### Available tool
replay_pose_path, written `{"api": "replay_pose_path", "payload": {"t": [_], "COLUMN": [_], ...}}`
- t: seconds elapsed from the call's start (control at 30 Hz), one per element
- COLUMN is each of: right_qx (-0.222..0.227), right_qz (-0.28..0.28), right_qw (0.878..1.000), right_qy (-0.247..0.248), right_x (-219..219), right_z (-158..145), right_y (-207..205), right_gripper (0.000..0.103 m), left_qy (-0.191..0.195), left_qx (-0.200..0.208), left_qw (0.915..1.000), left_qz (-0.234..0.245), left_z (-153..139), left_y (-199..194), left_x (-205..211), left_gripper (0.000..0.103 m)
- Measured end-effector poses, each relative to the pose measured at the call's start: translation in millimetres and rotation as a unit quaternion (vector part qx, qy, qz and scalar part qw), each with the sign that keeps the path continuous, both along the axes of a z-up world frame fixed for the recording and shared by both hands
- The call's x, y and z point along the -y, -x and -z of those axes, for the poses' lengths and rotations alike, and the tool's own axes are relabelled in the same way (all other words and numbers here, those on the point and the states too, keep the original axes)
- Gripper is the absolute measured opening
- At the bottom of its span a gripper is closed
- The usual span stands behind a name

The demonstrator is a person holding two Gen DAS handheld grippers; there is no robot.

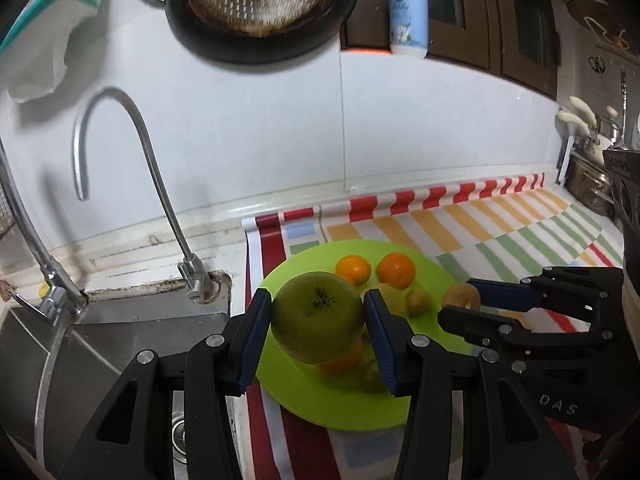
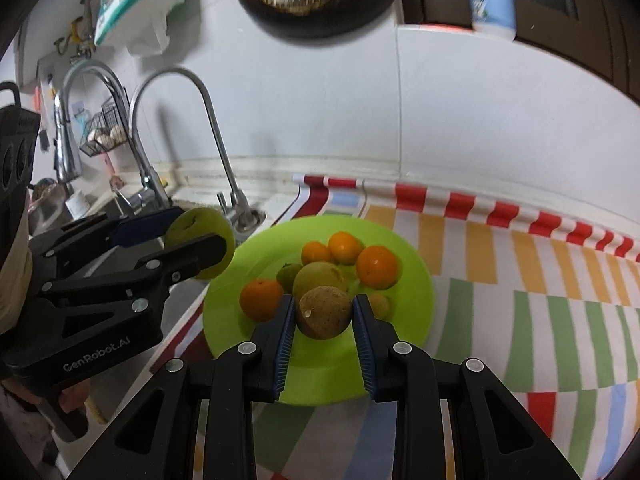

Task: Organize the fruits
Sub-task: 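Lower both fruits onto the plate and open both tools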

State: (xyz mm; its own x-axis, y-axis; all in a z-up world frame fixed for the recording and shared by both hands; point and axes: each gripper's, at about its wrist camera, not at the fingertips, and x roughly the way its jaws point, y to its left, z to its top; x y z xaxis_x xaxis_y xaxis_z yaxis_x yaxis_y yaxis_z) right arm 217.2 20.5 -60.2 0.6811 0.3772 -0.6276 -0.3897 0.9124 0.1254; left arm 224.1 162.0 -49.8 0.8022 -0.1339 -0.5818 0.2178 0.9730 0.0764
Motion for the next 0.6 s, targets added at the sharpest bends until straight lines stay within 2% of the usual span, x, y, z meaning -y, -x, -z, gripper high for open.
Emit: {"api": "replay_pose_path", "payload": {"t": [0.2,0.4,0.47,0.6], "right_qx": [-0.028,-0.034,-0.035,-0.022], "right_qz": [0.002,0.018,0.026,0.036], "right_qw": [1.000,0.999,0.999,0.999], "right_qy": [0.010,0.022,0.023,0.026], "right_x": [-12,-17,-16,-12], "right_z": [22,33,34,32], "right_y": [-16,-26,-27,-24], "right_gripper": [0.030,0.031,0.045,0.046], "left_qy": [-0.011,-0.007,-0.006,-0.010], "left_qx": [-0.020,-0.026,-0.020,-0.016], "left_qw": [0.9997,0.9995,0.9996,0.9996], "left_qz": [0.007,0.013,0.016,0.019], "left_z": [22,34,34,31], "left_y": [-21,-37,-38,-36], "left_x": [-7,-9,-8,-5], "left_gripper": [0.047,0.048,0.048,0.048]}}
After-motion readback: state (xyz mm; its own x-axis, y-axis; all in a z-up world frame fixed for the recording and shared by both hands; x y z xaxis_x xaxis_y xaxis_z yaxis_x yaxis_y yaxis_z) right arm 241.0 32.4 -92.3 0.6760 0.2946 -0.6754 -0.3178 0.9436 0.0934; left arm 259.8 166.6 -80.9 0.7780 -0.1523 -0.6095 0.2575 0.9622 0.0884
